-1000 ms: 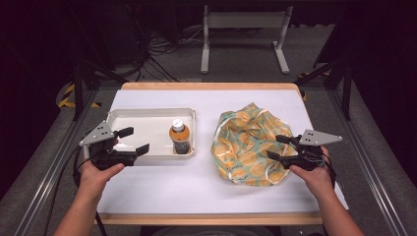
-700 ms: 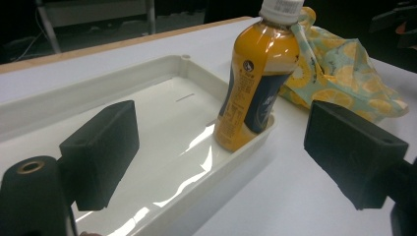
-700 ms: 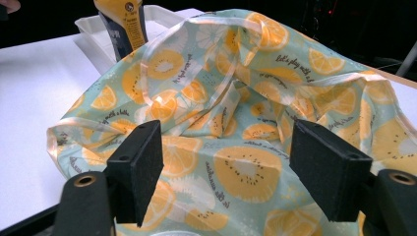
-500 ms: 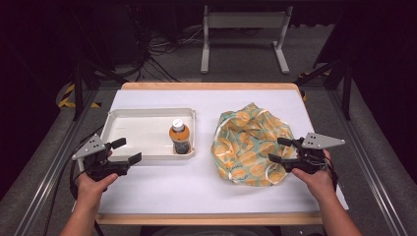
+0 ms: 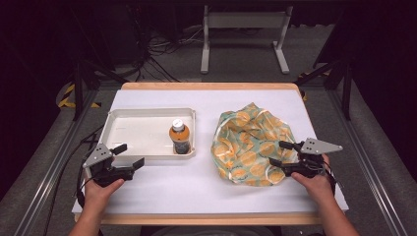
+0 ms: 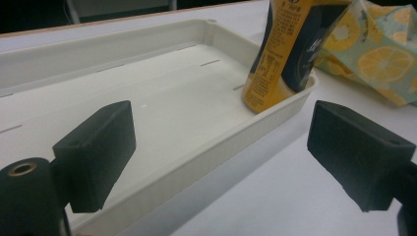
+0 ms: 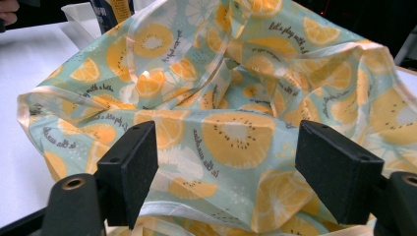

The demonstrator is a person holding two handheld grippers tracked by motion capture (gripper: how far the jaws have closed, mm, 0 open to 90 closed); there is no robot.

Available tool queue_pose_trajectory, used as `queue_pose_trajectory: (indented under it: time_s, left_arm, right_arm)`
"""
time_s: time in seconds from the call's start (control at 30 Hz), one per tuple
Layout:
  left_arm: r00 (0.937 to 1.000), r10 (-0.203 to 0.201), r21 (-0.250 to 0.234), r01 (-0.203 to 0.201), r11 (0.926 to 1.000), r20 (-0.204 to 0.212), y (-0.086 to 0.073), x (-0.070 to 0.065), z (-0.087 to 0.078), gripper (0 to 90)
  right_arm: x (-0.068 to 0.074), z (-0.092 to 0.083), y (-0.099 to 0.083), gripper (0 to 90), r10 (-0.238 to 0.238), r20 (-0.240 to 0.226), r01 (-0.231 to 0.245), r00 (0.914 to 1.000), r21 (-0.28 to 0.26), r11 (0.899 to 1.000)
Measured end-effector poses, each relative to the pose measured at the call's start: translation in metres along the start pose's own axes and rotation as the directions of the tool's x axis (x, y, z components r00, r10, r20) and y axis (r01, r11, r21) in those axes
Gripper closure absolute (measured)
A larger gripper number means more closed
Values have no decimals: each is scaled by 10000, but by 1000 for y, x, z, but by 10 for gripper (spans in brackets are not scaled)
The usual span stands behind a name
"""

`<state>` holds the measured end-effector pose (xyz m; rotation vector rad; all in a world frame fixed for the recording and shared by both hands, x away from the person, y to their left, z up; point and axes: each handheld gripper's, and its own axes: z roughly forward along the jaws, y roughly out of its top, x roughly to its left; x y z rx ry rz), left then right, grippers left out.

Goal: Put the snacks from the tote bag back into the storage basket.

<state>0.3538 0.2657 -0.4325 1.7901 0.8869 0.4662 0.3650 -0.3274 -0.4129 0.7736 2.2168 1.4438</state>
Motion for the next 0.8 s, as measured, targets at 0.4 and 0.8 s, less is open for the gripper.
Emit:
queue_pose_trajectory:
  time_s: [0.4, 0.8]
  left_arm:
    - [9995, 310, 128, -309, 9994, -86, -7, -3, 8, 109]
    - [10000, -28, -12, 28, 10000, 89, -7, -3, 7, 123]
  right_arm:
    - [-2, 7, -8, 244, 318, -39, -317, 9995, 154, 9994]
    - [-1, 8, -7, 244, 285, -44, -285, 9996, 107, 9995]
